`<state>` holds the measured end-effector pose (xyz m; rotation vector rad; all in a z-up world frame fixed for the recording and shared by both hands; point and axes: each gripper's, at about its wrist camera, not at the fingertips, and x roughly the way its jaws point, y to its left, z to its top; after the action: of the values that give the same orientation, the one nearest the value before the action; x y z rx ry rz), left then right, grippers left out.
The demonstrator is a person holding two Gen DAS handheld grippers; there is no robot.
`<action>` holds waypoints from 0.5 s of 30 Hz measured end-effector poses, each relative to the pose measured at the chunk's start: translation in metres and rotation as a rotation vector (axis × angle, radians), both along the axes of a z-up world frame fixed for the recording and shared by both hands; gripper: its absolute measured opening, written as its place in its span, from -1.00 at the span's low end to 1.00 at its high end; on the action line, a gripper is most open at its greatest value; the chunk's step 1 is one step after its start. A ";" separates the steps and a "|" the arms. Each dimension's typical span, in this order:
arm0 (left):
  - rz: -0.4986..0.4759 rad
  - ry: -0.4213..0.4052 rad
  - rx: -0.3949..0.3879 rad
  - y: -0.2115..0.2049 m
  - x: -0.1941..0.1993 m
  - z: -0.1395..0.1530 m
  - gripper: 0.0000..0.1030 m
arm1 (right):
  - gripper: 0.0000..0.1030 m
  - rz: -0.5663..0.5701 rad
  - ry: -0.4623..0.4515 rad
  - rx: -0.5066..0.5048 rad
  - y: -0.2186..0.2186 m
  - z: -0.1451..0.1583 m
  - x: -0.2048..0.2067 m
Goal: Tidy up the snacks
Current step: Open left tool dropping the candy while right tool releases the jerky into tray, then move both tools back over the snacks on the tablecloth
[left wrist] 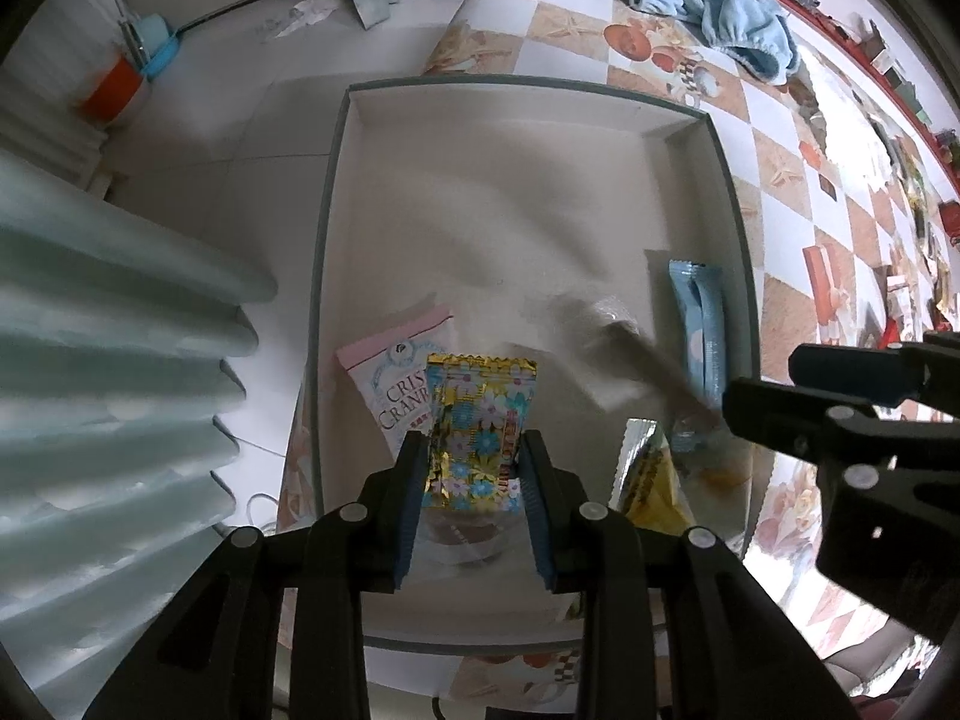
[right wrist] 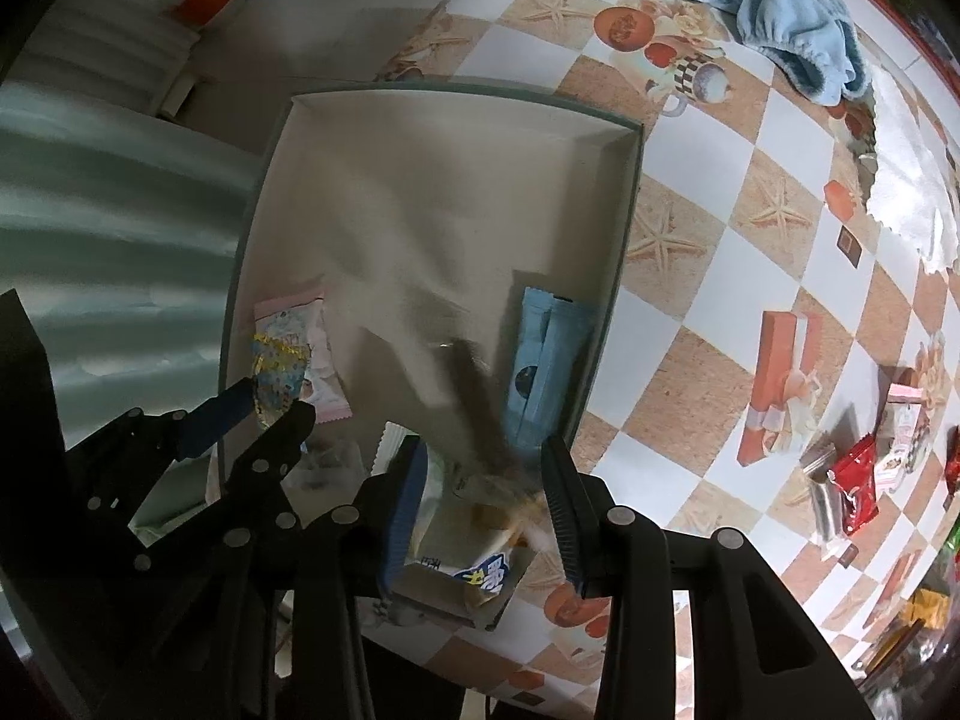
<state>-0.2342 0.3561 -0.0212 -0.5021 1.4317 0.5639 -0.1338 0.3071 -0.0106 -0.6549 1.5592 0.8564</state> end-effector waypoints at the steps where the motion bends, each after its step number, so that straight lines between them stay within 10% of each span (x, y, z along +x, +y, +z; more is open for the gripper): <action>1: 0.000 0.003 0.004 -0.001 0.000 0.001 -0.07 | -0.19 -0.002 0.001 0.000 0.000 0.000 0.000; 4: 0.004 -0.002 0.037 -0.003 0.000 0.006 0.44 | -0.07 -0.011 0.005 -0.001 -0.004 0.000 0.002; 7: 0.001 -0.019 0.066 -0.004 -0.001 0.015 0.53 | 0.37 -0.021 -0.012 0.003 -0.014 0.005 0.005; 12: -0.002 -0.017 0.057 -0.007 0.003 0.022 0.55 | 0.39 -0.078 -0.007 0.001 -0.039 0.010 0.018; 15: -0.018 -0.015 0.052 -0.012 0.007 0.025 0.55 | 0.90 -0.124 -0.010 0.003 -0.058 0.011 0.025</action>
<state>-0.2272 0.3438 0.0043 -0.4508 1.4020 0.5807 -0.1092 0.2487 0.0004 -0.5533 1.5723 0.7617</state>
